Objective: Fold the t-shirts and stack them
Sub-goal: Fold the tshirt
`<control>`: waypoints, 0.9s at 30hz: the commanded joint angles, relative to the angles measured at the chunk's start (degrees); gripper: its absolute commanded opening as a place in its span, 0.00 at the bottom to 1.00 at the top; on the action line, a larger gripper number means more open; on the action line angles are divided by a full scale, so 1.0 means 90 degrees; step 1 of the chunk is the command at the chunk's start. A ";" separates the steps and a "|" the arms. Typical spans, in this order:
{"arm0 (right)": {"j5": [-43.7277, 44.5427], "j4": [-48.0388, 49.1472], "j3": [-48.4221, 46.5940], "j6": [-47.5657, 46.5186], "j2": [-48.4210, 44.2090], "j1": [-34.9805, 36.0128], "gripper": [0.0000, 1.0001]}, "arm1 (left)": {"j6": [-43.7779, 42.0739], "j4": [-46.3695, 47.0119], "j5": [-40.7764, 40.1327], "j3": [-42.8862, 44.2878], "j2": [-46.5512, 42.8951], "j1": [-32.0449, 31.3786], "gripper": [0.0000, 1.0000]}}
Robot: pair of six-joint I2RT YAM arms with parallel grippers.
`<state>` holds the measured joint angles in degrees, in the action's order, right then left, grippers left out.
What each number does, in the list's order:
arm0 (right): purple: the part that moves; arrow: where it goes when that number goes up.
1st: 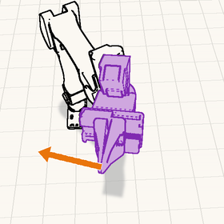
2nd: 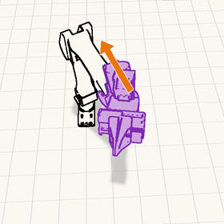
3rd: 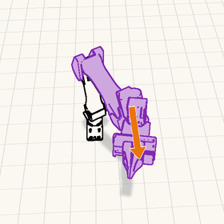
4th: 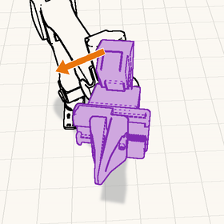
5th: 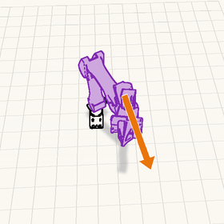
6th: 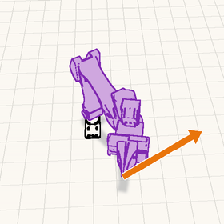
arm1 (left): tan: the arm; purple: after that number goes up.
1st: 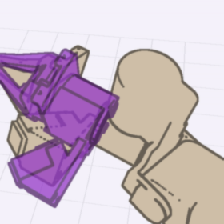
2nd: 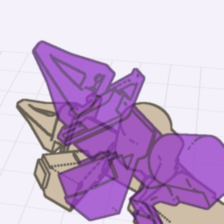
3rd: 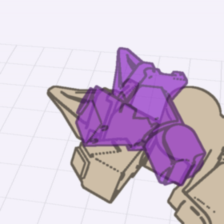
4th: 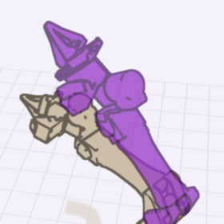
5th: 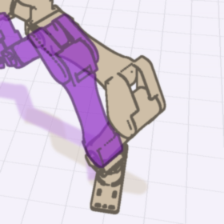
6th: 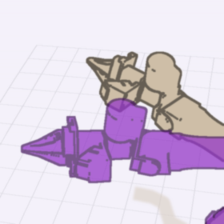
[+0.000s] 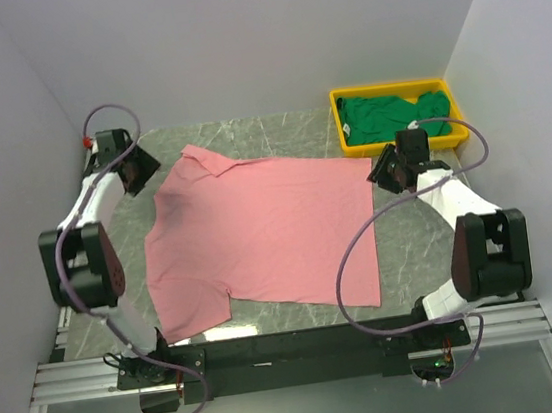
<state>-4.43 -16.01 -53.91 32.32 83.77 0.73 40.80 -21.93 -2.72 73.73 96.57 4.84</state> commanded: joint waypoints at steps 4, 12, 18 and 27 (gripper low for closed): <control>-0.0270 0.0724 -0.0631 0.0062 0.0720 -0.0267 0.44 | 0.0106 0.0679 0.0595 0.1824 0.1699 -0.0391 0.63; -0.0426 0.0880 -0.0778 -0.0114 0.1132 -0.0257 0.43 | -0.0001 0.1089 0.0547 0.3310 0.3419 -0.0509 0.54; -0.0582 0.0968 -0.0748 -0.0163 0.1249 -0.0267 0.42 | -0.0177 0.1684 0.0400 0.3526 0.3937 -0.0654 0.53; -0.0573 0.1017 -0.0719 -0.0104 0.1249 -0.0257 0.42 | -0.0080 0.1607 0.0576 0.4024 0.4660 -0.0694 0.53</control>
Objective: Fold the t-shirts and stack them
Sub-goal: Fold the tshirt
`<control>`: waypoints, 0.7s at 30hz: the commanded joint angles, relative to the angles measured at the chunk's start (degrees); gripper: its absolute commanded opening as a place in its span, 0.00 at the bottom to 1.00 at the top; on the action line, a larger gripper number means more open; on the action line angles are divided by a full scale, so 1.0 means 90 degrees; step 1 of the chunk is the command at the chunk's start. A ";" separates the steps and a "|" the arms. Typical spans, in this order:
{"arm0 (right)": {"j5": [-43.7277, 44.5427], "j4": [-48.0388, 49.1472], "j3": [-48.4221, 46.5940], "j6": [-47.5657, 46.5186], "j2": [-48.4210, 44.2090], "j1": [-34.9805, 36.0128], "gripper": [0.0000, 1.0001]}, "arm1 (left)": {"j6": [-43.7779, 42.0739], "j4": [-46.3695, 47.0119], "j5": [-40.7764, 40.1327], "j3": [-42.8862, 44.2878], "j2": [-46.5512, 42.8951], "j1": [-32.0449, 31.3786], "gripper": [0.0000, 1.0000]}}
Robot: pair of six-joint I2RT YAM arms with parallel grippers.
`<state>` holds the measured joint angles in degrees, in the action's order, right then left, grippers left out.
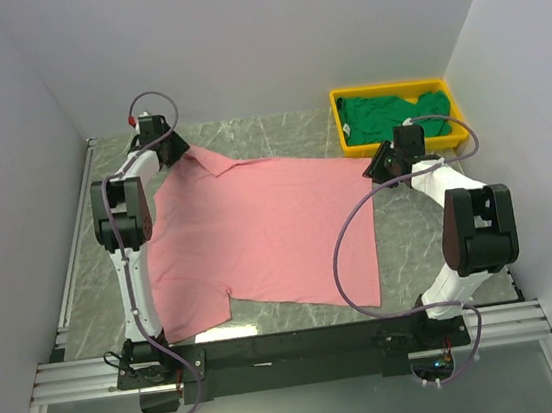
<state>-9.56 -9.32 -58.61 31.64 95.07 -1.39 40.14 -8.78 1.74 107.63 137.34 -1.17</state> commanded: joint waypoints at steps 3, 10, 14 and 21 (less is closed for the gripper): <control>0.0017 0.0274 -0.0187 -0.0029 -0.0026 -0.0022 0.42 | 0.0052 0.0194 0.0148 0.0248 0.0219 -0.0026 0.53; 0.0027 0.0235 -0.0294 0.0010 0.0072 -0.0031 0.41 | 0.0042 0.0272 0.0139 0.0287 0.0336 -0.0026 0.51; -0.0012 0.0284 -0.0324 0.0069 0.0140 -0.0031 0.41 | 0.0032 0.0311 0.0158 0.0355 0.0462 -0.0026 0.48; 0.0008 0.0264 -0.0373 0.0059 0.0228 -0.0031 0.41 | 0.0032 0.0477 0.0227 0.0414 0.0590 -0.0026 0.38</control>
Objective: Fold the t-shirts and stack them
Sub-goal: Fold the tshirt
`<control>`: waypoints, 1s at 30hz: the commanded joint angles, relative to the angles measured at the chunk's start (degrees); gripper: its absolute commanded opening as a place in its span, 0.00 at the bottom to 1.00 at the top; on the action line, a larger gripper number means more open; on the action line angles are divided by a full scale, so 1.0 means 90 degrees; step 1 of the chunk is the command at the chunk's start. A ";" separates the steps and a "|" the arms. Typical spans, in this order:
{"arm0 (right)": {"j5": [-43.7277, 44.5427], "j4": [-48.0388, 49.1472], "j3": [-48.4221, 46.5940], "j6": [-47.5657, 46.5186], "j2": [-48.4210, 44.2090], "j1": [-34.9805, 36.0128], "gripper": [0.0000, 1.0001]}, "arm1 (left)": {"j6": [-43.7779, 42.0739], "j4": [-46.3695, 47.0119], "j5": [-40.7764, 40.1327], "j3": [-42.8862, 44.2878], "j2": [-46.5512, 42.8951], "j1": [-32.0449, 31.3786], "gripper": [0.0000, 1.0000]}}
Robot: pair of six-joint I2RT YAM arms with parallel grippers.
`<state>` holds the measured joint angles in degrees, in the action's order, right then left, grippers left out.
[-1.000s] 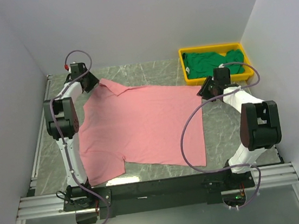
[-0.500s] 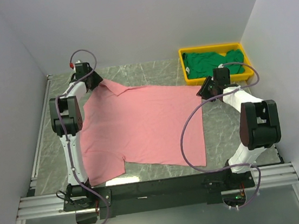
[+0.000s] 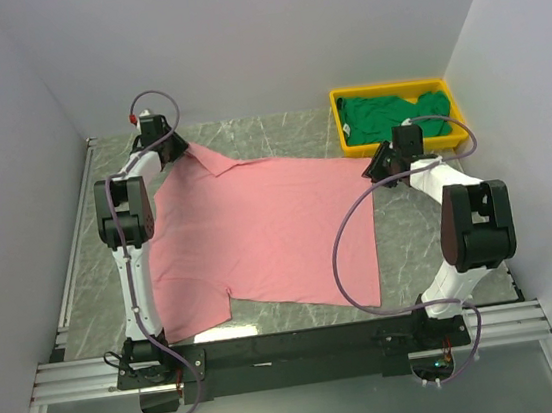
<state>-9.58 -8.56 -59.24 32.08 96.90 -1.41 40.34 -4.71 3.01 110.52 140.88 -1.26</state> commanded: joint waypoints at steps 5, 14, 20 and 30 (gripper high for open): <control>-0.0009 0.0189 -0.0371 0.0069 0.0151 -0.0029 0.40 | -0.0107 0.0269 0.0174 0.0044 0.0196 0.0003 0.34; -0.0087 0.0228 -0.0439 0.0157 0.0376 -0.0039 0.40 | -0.0029 0.0679 0.0379 0.0005 0.0313 0.0081 0.37; -0.0107 0.0218 -0.0497 0.0186 0.0463 -0.0039 0.39 | 0.0069 0.1030 0.0584 -0.0005 0.0372 0.0120 0.36; -0.0224 0.0199 -0.0634 0.0225 0.0630 -0.0048 0.38 | 0.0332 0.1675 0.0828 -0.0326 0.0275 0.0120 0.25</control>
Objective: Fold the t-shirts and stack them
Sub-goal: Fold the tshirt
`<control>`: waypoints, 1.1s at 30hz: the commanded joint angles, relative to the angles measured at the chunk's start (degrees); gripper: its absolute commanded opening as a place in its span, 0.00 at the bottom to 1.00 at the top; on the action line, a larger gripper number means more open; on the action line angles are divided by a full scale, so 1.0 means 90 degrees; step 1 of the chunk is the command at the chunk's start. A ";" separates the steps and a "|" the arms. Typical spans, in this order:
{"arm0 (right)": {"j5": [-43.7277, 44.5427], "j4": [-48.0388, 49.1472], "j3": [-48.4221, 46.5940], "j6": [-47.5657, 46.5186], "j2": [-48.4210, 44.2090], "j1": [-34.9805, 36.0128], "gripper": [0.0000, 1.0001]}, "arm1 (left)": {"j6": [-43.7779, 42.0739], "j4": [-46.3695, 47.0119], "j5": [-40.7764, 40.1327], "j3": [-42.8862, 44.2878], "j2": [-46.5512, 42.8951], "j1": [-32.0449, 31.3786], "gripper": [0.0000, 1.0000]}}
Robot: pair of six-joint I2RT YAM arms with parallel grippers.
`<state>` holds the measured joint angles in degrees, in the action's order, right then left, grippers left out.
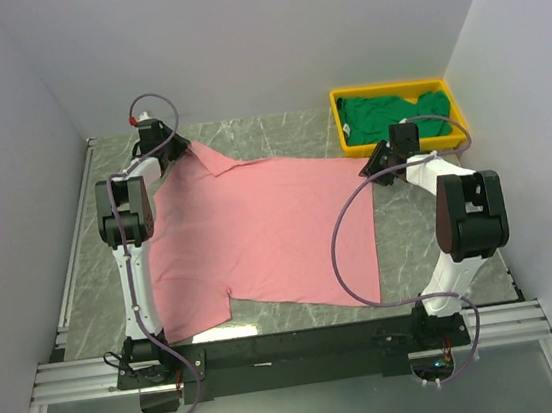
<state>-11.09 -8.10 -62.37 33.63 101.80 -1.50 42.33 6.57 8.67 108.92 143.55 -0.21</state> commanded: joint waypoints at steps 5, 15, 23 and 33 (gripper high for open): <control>-0.0057 0.0148 -0.0316 0.0063 0.0095 -0.0039 0.37 | 0.0073 0.0676 0.0336 -0.0189 -0.0187 -0.0006 0.28; -0.0105 0.0187 -0.0355 0.0111 0.0173 -0.0049 0.37 | -0.0064 0.1106 0.0755 -0.0276 -0.0481 0.0004 0.24; -0.0115 0.0197 -0.0385 0.0111 0.0203 -0.0078 0.36 | -0.0327 0.1311 0.0932 -0.0423 -0.0686 0.0004 0.24; 0.0031 0.0362 -0.0501 0.0365 0.0300 -0.0146 0.35 | -0.0601 0.1253 0.0961 -0.0559 -0.0900 0.0004 0.01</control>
<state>-11.86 -7.49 -63.86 35.40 103.92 -2.15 38.59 15.27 15.64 104.53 140.44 -0.21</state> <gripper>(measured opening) 0.352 0.028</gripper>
